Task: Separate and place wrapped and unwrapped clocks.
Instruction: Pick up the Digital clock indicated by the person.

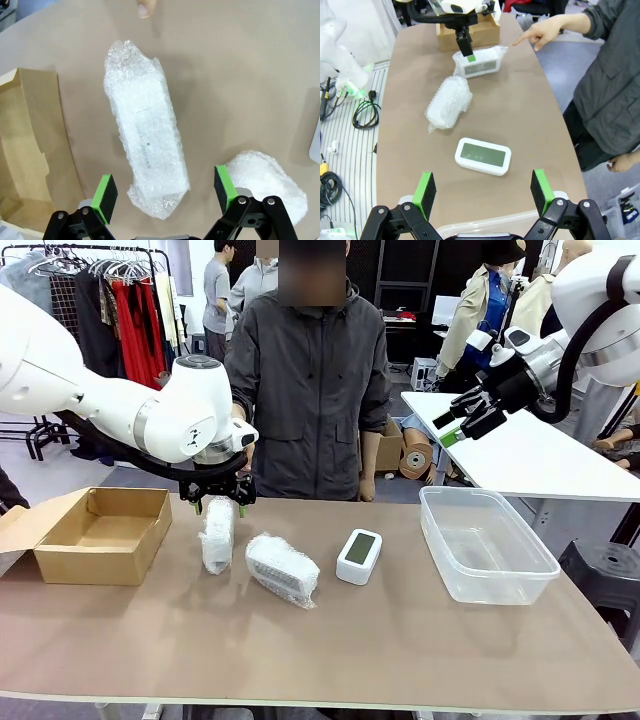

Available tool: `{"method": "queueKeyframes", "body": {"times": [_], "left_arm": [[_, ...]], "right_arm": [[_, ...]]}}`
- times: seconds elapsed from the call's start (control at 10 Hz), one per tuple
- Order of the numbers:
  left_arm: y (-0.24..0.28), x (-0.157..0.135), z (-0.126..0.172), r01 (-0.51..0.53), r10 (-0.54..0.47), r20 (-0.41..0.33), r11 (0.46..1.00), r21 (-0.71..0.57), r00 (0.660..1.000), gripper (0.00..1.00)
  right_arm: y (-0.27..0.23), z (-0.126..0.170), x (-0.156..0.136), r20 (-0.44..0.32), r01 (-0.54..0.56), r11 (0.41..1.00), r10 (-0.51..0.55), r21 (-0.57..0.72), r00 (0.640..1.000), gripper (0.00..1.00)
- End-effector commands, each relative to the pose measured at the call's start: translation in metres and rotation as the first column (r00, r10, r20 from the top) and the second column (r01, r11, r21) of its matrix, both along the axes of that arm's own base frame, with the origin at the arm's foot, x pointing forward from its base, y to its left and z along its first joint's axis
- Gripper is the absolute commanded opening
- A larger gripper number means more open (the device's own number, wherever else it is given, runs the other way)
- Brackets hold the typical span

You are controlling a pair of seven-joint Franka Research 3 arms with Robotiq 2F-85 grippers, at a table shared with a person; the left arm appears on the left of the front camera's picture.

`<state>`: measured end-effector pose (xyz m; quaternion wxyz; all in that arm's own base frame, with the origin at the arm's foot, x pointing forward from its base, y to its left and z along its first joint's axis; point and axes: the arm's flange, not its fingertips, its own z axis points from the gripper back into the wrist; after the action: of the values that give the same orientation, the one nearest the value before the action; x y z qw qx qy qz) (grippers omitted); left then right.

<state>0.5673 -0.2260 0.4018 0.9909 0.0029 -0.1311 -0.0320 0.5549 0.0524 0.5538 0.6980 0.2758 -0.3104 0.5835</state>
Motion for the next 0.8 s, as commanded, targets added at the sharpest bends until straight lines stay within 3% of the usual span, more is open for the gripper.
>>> {"method": "queueKeyframes", "body": {"times": [0.0, 0.3, 0.7], "left_arm": [[0.001, 0.001, 0.000, -0.002, 0.002, 0.000, 1.000, 0.000, 1.000, 1.00], [0.001, 0.015, -0.018, -0.132, 0.132, -0.005, 0.991, -0.013, 0.991, 1.00], [-0.001, 0.028, -0.046, -0.185, 0.185, -0.060, 0.983, 0.007, 0.981, 1.00]], "right_arm": [[0.001, 0.001, 0.000, 0.006, 0.001, 1.000, -0.001, -0.001, 1.000, 1.00], [0.001, 0.001, 0.000, 0.006, 0.001, 1.000, -0.001, -0.001, 1.000, 1.00], [0.001, 0.001, 0.000, 0.006, 0.001, 1.000, -0.001, -0.001, 1.000, 1.00]]}}
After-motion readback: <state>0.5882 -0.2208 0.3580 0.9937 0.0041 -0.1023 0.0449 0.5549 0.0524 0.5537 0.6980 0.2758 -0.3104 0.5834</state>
